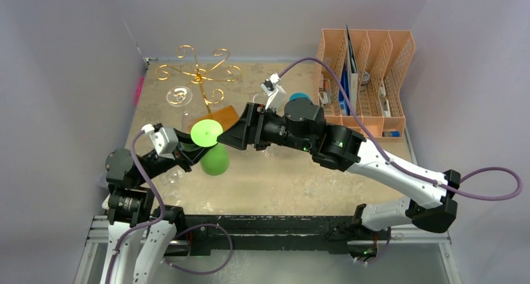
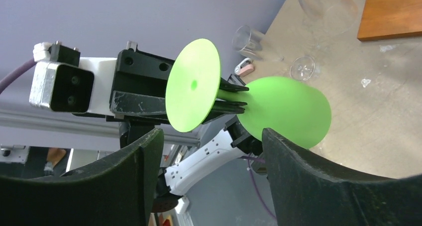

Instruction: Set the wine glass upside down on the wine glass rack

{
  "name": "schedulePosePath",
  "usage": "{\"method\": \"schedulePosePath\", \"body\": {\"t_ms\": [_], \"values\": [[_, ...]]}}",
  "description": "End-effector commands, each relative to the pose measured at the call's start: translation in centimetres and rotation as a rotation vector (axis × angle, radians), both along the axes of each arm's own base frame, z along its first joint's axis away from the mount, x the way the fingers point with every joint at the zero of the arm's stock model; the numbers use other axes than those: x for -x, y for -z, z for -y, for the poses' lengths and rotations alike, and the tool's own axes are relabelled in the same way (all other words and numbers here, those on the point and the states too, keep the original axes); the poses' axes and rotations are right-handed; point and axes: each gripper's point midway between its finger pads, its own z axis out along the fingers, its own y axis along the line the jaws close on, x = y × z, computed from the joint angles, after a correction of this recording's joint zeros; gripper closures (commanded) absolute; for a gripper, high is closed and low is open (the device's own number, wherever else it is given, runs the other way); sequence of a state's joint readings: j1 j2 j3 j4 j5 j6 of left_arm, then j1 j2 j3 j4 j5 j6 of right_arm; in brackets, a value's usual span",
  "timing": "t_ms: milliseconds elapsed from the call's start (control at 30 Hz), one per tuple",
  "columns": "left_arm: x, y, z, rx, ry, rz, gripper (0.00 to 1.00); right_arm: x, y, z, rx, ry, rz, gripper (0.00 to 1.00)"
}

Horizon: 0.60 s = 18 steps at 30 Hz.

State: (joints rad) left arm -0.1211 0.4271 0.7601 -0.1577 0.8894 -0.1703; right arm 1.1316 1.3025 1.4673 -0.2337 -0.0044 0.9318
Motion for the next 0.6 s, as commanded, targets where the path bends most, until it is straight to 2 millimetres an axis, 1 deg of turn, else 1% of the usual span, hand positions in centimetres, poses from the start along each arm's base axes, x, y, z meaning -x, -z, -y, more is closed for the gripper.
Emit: {"method": "schedulePosePath", "body": {"t_ms": [0, 133, 333, 567], "values": [[0.6, -1.9, 0.4, -0.019, 0.043, 0.149, 1.0, 0.0, -3.3, -0.2, -0.104, -0.005, -0.028, 0.28], [0.7, -1.7, 0.4, -0.03, 0.053, 0.163, 1.0, -0.7, -3.0, -0.9, -0.132, 0.006, -0.07, 0.37], [0.6, -1.4, 0.5, -0.047, 0.056, 0.179, 1.0, -1.3, -3.0, -2.0, -0.155, -0.004, -0.1, 0.46], [0.6, -1.2, 0.6, -0.057, 0.074, 0.179, 1.0, -1.7, -2.8, -2.9, -0.16, -0.032, -0.133, 0.69]]}}
